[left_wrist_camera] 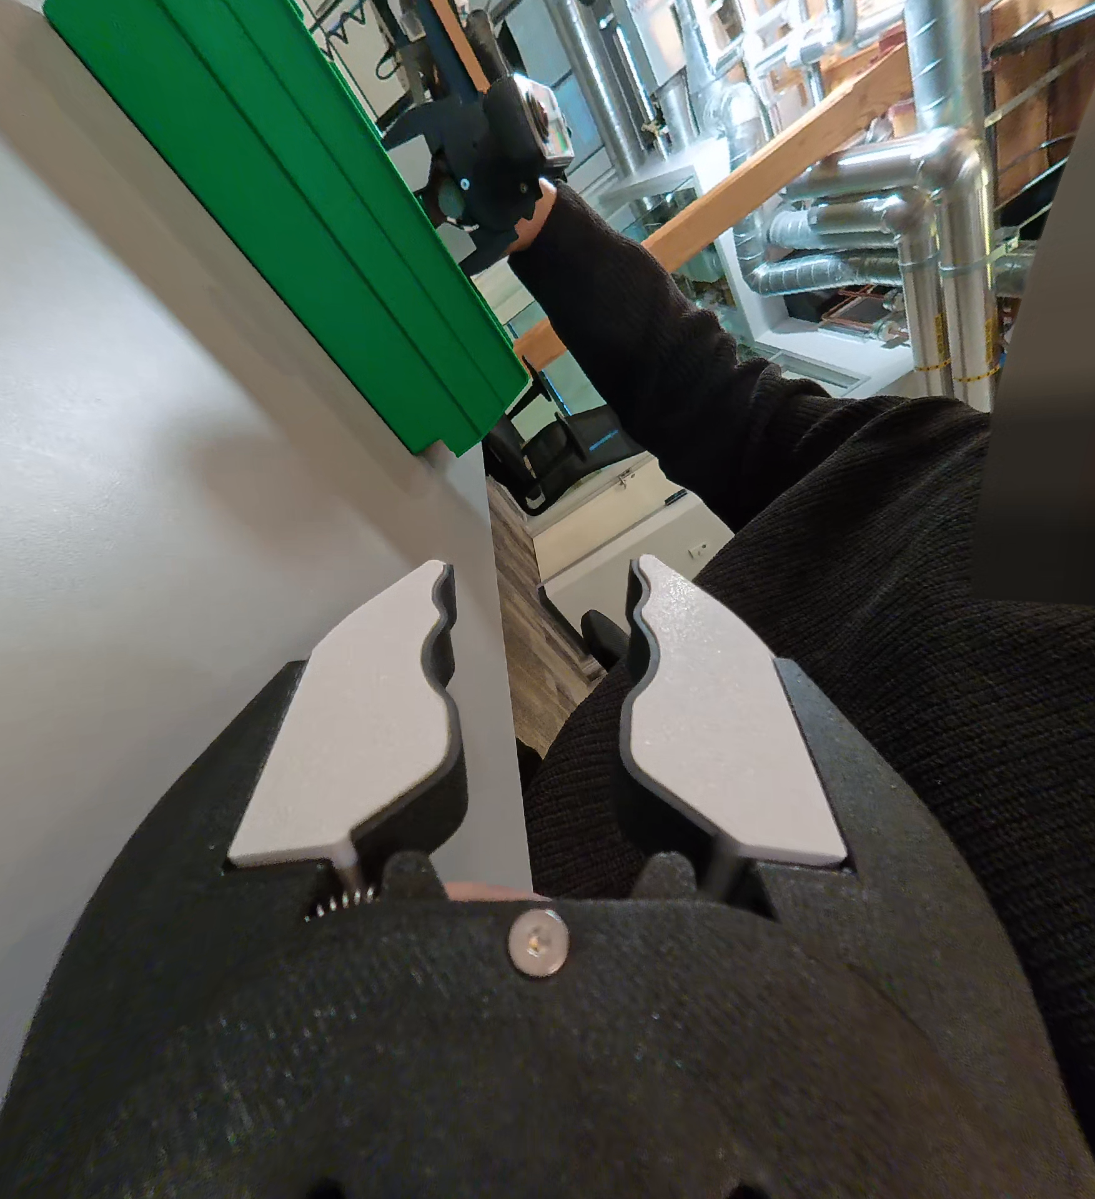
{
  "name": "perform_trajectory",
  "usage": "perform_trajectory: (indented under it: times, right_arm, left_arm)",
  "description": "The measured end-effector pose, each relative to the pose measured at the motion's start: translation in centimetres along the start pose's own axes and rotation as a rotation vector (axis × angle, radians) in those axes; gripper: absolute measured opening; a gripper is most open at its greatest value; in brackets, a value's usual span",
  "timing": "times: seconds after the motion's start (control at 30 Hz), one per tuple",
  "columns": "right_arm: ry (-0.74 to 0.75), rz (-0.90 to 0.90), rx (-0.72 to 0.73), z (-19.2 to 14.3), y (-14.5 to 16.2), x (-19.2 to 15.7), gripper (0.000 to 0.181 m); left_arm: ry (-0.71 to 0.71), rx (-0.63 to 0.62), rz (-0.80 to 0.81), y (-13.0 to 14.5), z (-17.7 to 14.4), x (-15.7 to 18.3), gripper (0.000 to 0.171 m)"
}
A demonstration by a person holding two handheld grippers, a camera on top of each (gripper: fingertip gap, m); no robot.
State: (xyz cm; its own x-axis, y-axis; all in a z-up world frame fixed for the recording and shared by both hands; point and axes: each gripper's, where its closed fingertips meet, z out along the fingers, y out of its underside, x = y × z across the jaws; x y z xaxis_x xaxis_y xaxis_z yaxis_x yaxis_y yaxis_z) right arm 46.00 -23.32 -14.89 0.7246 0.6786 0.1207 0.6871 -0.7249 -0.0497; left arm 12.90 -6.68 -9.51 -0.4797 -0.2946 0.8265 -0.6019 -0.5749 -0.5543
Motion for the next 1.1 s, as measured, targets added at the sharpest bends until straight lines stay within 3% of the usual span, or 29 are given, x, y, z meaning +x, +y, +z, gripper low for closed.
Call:
perform_trajectory:
  times: [0.7, 1.1]
  right_arm:
    - [0.039, -0.016, 0.007, -0.15, -0.2, 0.33, 0.05]
    - [0.054, -0.015, 0.014, -0.18, -0.2, -0.17, 0.043]
  left_arm:
    - [-0.023, -0.042, 0.001, 0.6, 0.39, -0.31, 0.047]
    - [-0.031, -0.045, 0.005, 0.68, 0.44, -0.38, 0.047]
